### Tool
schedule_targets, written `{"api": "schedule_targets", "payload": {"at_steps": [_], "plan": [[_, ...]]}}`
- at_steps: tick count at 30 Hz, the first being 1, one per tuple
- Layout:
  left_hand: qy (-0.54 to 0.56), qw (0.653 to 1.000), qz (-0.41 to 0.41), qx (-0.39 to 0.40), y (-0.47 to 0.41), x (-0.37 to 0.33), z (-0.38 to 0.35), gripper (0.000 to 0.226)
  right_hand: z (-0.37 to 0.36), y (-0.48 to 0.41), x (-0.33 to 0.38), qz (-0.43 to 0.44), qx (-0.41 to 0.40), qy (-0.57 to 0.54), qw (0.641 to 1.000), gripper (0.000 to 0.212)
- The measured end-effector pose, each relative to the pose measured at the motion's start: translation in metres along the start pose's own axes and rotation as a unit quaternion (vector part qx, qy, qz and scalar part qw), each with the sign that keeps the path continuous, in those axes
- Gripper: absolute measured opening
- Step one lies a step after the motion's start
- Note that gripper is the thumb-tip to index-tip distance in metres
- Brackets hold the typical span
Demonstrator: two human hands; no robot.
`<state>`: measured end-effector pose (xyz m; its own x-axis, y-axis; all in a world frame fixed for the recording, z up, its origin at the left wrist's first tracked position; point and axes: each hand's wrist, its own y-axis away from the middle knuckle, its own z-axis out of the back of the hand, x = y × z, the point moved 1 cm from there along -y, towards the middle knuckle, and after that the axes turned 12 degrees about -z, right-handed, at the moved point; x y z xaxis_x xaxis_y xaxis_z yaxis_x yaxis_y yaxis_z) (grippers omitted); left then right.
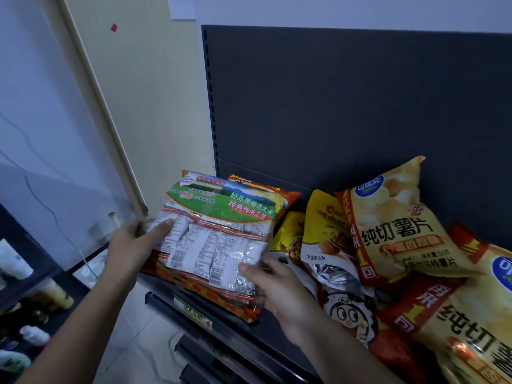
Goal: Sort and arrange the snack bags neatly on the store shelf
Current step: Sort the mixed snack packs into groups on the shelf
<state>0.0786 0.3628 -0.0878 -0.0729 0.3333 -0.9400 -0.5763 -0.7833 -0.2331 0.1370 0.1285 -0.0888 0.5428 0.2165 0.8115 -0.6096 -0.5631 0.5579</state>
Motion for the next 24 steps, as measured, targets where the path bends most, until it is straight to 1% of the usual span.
{"api": "schedule_targets", "payload": {"at_steps": [4,7,9,10,12,14,16,17,20,21,24], "plan": [[0.055,0.998,-0.026,-0.021,0.007,-0.025,0.004,0.026,0.004,0.026,0.014,0.068,-0.003,0.01,0.998,0.024],[0.082,0.995,-0.056,-0.02,0.019,-0.048,0.002,0.025,0.014,0.051,0.019,0.12,-0.014,0.029,0.992,0.03],[0.093,0.993,-0.071,-0.009,0.03,-0.064,-0.006,0.02,0.026,0.069,0.021,0.144,-0.023,0.02,0.989,0.014],[0.102,0.992,-0.08,0.0,0.037,-0.073,-0.012,0.017,0.035,0.078,0.021,0.152,-0.03,0.014,0.988,0.011],[0.124,0.987,-0.095,0.022,0.051,-0.093,-0.03,0.02,0.054,0.1,0.023,0.172,-0.057,0.01,0.983,0.018],[0.141,0.982,-0.11,0.056,0.069,-0.115,-0.052,0.028,0.078,0.122,0.022,0.197,-0.082,-0.002,0.977,0.027],[0.16,0.974,-0.127,0.096,0.09,-0.137,-0.077,0.036,0.107,0.147,0.018,0.211,-0.114,-0.035,0.97,0.031],[0.172,0.97,-0.13,0.115,0.103,-0.149,-0.091,0.037,0.122,0.162,0.015,0.222,-0.134,-0.054,0.964,0.03],[0.212,0.953,-0.14,0.164,0.148,-0.183,-0.136,0.022,0.169,0.211,0.0,0.247,-0.196,-0.069,0.946,0.028],[0.225,0.947,-0.143,0.179,0.165,-0.194,-0.152,0.022,0.185,0.23,-0.006,0.254,-0.215,-0.071,0.94,0.03],[0.245,0.926,-0.161,0.24,0.226,-0.225,-0.198,0.031,0.231,0.288,-0.03,0.277,-0.283,-0.085,0.914,0.043]]}}
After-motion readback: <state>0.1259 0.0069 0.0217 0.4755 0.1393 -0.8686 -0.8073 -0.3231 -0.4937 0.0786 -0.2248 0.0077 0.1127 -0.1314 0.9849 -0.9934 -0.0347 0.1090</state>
